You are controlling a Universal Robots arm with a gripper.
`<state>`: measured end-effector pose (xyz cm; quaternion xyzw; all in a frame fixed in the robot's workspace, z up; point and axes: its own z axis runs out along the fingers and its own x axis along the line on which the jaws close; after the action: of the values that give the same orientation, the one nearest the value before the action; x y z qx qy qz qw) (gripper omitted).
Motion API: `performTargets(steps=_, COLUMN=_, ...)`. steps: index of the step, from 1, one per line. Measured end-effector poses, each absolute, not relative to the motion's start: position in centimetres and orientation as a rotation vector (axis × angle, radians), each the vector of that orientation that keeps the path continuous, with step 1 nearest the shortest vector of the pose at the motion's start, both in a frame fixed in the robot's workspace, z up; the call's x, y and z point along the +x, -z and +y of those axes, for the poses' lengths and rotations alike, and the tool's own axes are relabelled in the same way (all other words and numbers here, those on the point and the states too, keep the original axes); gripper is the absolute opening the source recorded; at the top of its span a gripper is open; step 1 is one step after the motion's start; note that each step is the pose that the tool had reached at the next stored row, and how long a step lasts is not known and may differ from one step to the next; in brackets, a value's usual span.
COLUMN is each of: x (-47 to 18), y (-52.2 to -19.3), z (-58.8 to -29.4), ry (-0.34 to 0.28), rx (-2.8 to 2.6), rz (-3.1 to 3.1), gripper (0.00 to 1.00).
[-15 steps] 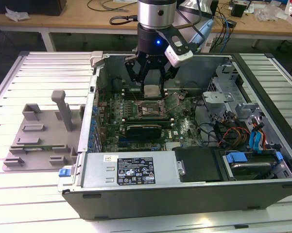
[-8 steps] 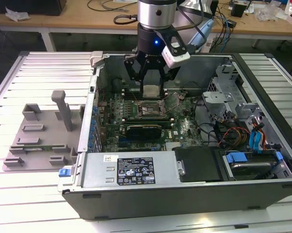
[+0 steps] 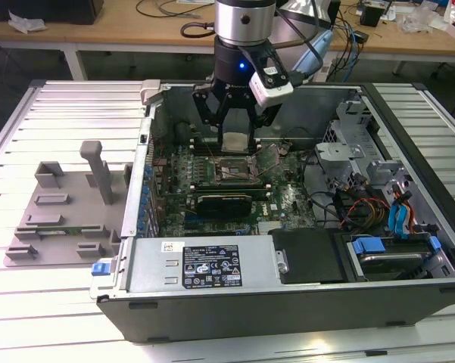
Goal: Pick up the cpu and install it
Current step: 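Place the cpu into insertion slot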
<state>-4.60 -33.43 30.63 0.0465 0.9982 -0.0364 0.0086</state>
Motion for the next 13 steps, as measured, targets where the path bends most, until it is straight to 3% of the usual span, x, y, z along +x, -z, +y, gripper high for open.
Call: performTargets(steps=13, x=-4.60, y=-30.62, z=-33.43, ry=0.115, rx=0.251, rz=3.115, gripper=0.55)
